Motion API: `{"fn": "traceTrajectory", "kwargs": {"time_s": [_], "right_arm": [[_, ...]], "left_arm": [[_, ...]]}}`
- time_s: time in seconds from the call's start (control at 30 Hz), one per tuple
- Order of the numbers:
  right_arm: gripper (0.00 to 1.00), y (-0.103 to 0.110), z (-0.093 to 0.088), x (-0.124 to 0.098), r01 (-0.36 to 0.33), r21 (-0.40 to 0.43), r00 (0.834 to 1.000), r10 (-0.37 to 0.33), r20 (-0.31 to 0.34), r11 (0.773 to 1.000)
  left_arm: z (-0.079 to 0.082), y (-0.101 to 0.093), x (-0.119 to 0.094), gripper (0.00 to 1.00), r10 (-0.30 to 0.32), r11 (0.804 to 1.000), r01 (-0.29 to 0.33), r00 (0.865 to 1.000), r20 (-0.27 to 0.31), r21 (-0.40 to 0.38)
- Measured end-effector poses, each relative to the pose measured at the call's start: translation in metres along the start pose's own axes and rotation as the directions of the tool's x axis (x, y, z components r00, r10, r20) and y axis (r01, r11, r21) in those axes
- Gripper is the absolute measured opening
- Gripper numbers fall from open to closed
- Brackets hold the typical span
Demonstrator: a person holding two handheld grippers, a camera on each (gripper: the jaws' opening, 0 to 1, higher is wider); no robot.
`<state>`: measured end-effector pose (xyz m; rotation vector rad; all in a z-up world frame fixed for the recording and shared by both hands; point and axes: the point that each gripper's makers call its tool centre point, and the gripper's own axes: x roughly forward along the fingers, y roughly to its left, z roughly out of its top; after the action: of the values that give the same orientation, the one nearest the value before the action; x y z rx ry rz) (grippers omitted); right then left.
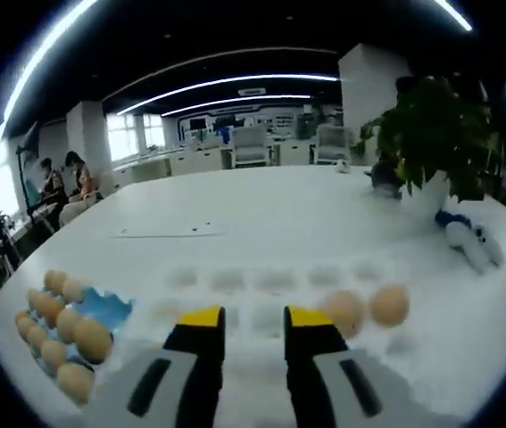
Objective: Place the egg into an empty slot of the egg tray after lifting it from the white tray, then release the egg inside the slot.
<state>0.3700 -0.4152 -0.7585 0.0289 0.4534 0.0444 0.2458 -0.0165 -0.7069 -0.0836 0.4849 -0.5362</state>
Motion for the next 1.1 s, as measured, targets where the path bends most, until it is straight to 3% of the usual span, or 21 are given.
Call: {"fn": "traceTrajectory", "kwargs": {"time_s": [0.23, 0.33, 0.53, 0.67, 0.7, 0.83, 1.1], "right_arm": [[0.27, -0.037, 0.003, 0.001, 0.096, 0.010, 0.995, -0.096, 0.016, 0.995], [0.28, -0.041, 0.008, 0.001, 0.102, 0.066, 0.994, -0.104, 0.039, 0.993], [0.31, -0.053, -0.009, 0.019, 0.120, 0.015, 0.993, -0.120, -0.020, 0.993], [0.30, -0.051, -0.016, 0.024, 0.109, -0.014, 0.993, -0.109, -0.052, 0.994], [0.30, -0.054, -0.011, 0.028, 0.102, -0.016, 0.994, -0.102, -0.030, 0.995], [0.27, -0.049, -0.008, 0.030, 0.089, -0.091, 0.994, -0.093, -0.048, 0.992], [0.26, -0.046, 0.006, 0.017, 0.096, -0.045, 0.995, -0.095, 0.016, 0.994]], "left_arm": [[-0.001, -0.002, 0.001, 0.96, -0.003, 1.000, 0.003, 1.000, -0.006, 0.004], [0.000, 0.000, 0.000, 0.96, 0.004, 1.000, -0.004, 1.000, -0.002, 0.002], [0.000, 0.002, -0.003, 0.96, 0.013, 1.000, -0.013, 1.000, -0.007, 0.005], [0.000, 0.003, -0.004, 0.96, 0.018, 1.000, -0.018, 1.000, -0.008, 0.005], [0.000, 0.003, -0.004, 0.96, 0.021, 1.000, -0.021, 1.000, -0.008, 0.005], [-0.001, 0.003, -0.004, 0.96, 0.022, 1.000, -0.022, 1.000, -0.010, 0.005], [0.001, 0.001, -0.004, 0.96, 0.021, 1.000, -0.021, 1.000, -0.005, 0.006]]}}
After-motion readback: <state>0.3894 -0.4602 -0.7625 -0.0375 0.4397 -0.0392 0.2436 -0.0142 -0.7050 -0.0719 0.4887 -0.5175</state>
